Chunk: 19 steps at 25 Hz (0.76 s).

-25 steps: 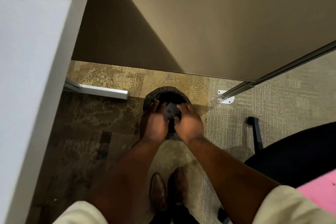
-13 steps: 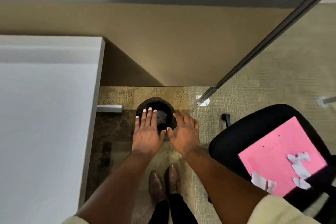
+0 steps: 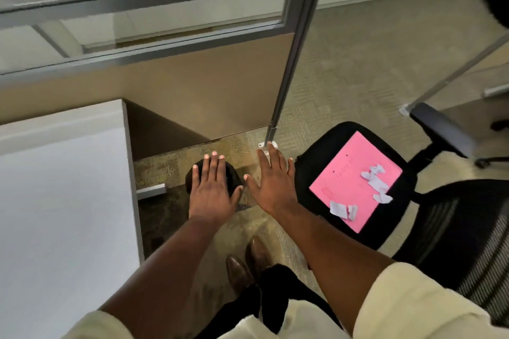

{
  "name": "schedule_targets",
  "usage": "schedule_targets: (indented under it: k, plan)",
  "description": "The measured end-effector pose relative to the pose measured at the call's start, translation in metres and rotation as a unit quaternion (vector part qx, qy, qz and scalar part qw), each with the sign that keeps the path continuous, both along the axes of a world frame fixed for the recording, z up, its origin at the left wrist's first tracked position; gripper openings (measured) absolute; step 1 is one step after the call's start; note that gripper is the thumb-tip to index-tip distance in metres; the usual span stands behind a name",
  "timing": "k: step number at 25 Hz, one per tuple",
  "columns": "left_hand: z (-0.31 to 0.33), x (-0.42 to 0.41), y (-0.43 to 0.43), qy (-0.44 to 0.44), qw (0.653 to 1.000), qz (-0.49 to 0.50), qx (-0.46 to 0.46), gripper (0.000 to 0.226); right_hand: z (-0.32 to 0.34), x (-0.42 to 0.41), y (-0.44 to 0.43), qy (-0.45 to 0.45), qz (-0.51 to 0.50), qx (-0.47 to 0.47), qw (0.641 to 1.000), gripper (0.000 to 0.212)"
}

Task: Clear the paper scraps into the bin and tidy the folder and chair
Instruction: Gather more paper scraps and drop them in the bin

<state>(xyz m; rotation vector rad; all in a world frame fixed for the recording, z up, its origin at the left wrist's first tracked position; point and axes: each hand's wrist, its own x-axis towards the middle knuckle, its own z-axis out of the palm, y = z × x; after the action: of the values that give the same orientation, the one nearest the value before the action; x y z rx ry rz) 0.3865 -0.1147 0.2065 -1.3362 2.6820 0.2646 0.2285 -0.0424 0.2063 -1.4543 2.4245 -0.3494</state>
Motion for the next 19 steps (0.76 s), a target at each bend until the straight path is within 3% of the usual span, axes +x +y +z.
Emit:
schedule_targets:
  k: [7,19]
  plan:
    - [0.031,-0.036,0.013,-0.011,0.996,-0.091,-0.022,0.089,0.029,-0.044,0.054,0.014,-0.090,-0.045,0.995,0.074]
    - [0.018,-0.202,0.037,0.019,0.968,-0.246,-0.031,0.087,0.001,-0.142,0.124,-0.011,-0.248,-0.009,0.969,0.079]
